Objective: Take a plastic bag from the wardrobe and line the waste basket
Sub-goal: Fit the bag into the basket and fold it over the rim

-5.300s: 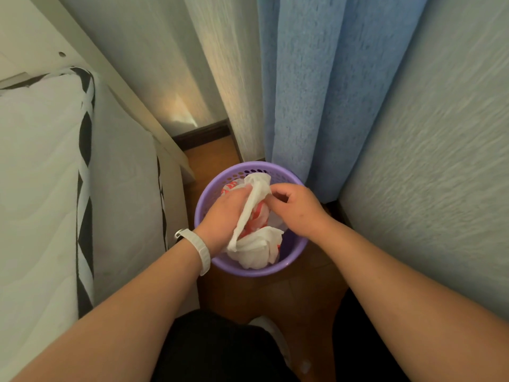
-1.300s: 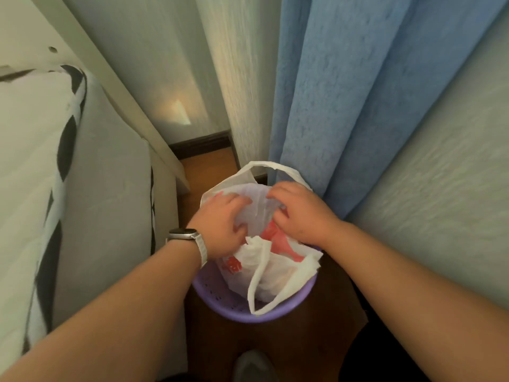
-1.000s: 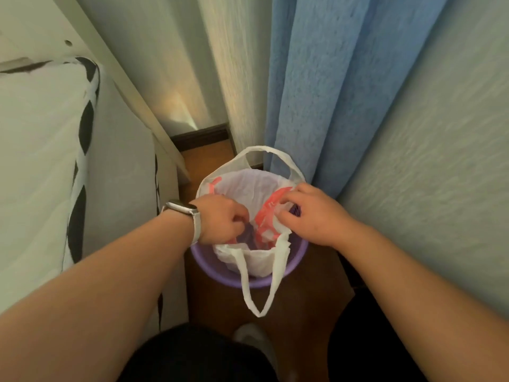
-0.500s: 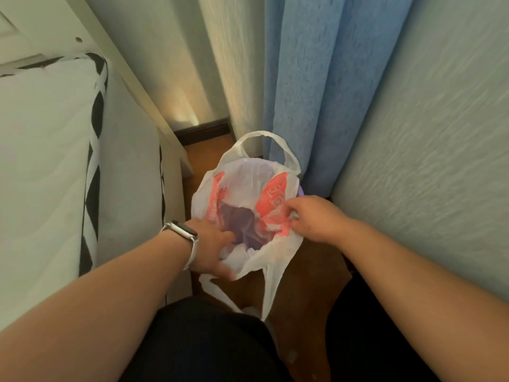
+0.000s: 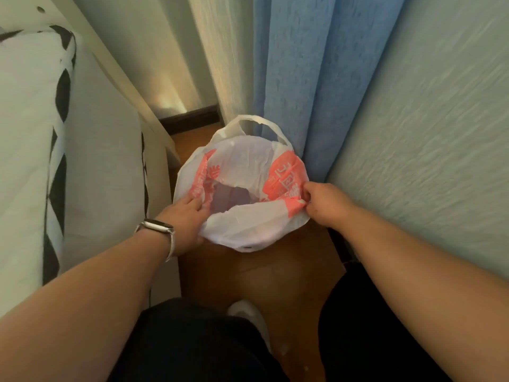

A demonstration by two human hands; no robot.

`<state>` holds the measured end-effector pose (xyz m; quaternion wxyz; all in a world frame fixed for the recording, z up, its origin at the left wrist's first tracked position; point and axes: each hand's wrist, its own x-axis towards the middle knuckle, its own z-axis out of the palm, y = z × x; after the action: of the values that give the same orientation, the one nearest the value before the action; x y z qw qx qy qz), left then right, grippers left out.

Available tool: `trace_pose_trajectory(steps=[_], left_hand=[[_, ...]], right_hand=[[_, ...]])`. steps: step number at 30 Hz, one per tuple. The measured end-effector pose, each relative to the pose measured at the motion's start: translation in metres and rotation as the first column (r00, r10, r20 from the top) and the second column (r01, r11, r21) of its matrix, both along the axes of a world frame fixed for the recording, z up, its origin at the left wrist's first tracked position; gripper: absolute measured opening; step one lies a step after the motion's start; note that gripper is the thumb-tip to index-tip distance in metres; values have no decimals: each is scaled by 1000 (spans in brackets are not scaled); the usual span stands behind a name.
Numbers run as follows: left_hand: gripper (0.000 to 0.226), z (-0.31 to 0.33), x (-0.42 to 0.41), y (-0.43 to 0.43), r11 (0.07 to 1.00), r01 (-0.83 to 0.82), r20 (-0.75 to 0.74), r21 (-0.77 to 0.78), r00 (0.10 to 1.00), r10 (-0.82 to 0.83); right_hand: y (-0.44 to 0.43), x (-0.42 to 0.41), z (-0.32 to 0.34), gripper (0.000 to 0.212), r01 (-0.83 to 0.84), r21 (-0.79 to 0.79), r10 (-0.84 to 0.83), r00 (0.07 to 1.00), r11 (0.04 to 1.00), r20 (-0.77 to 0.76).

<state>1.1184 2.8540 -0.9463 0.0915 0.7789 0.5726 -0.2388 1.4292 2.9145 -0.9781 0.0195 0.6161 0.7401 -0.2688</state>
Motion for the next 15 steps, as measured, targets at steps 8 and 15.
trace_pose_trajectory(steps=[8, 15], left_hand=[[106, 12, 3, 1, 999, -32, 107, -38, 994, 36], [52, 15, 10, 11, 848, -391, 387, 358, 889, 247]], right_hand=[[3, 3, -1, 8, 118, -90, -137, 958, 989, -253], [12, -6, 9, 11, 270, 103, -208, 892, 957, -401]])
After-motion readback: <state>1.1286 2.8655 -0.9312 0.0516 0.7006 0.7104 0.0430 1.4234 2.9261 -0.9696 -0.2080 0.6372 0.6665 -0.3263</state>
